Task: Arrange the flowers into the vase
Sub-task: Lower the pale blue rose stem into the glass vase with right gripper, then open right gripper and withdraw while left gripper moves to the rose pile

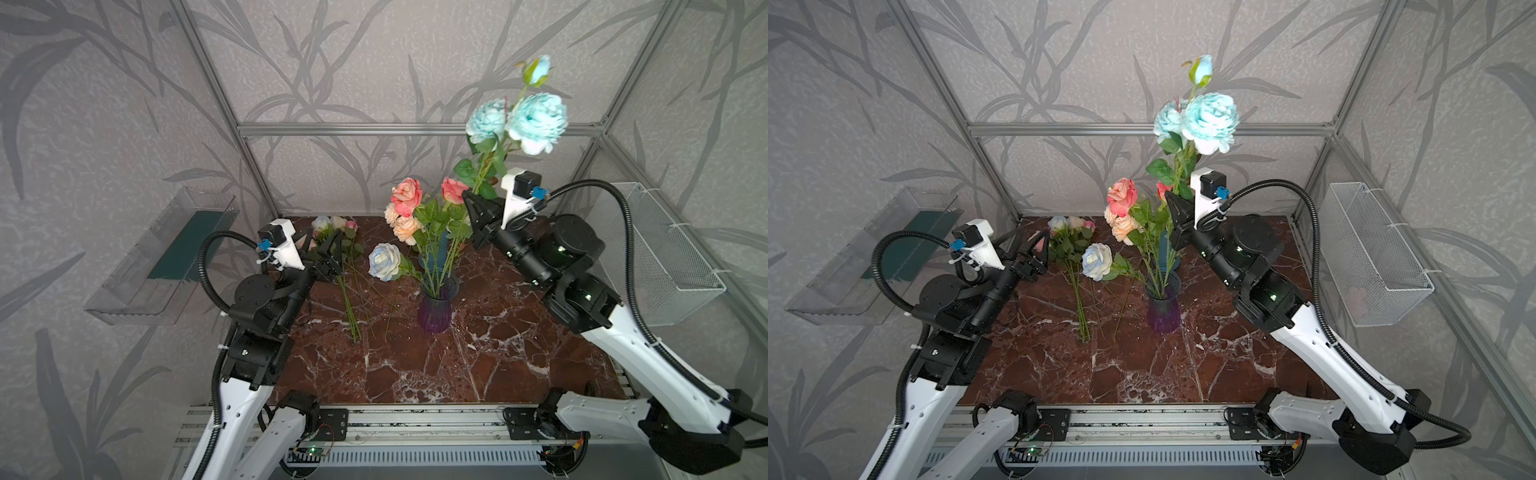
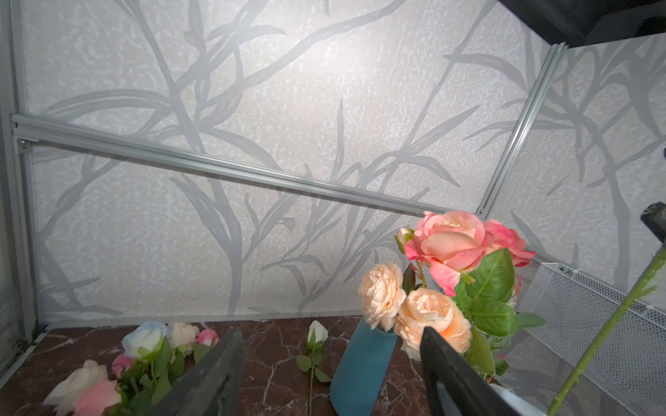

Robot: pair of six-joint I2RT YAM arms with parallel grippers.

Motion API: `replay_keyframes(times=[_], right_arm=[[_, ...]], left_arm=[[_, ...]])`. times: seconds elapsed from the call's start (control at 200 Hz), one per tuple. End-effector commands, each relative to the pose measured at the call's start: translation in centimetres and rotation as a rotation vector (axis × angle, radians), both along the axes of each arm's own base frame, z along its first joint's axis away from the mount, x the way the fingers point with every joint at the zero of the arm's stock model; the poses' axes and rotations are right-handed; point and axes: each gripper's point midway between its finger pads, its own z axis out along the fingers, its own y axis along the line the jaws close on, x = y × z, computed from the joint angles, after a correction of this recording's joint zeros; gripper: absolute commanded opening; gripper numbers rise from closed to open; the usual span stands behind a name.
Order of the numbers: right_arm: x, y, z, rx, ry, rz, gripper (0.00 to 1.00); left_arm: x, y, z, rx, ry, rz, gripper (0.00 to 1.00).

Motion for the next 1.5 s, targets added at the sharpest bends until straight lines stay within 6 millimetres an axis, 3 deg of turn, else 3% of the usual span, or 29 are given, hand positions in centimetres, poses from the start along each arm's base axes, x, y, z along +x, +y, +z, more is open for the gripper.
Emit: replay_keyframes(times=[0.0,0.155,0.425,0.53,0.77,1.035,1.175,1.39,1.495], right_arm=[[0.7,-0.1,0.2,0.024,-0.037,-0.028,0.07],[1.5,0.7,-3.2,0.011,0.023,-0.021,0.07],[0.7,-0.5,-11.3,0.008,0.183,-0.035,0.09],[0.2,-0.7,-14.5,-0.013,0.265,-0.028,0.18],[-0.4,-0.3,-18.9,-0.097,0.414,-0.006,0.29],[-0.6,0.6,-21.0,-0.174,0.499,0.026,0.34],[-1.2,0.6,-22.1,-0.249,0.583,0.040,0.46],[-3.1,-2.0,-21.8,-0.303,0.614,0.003,0.55],[-3.7,-2.2,-22.5,-0.360,0.647,0.015,0.60]], left_arm=[[0.8,0.8,-0.1,-0.021,-0.002,0.050,0.77],[1.5,0.9,-0.8,-0.015,0.021,0.067,0.77],[1.8,0.8,-1.1,-0.011,0.031,0.065,0.77],[1.9,0.7,-1.3,-0.009,0.037,0.061,0.77],[2.5,0.4,-1.9,-0.005,0.059,0.049,0.77],[3.2,-0.1,-2.7,0.001,0.088,0.035,0.77],[3.6,-0.5,-3.2,0.011,0.107,0.019,0.77],[3.8,-1.0,-3.4,0.016,0.119,0.000,0.77],[4.0,-1.2,-3.6,0.019,0.129,-0.010,0.77]])
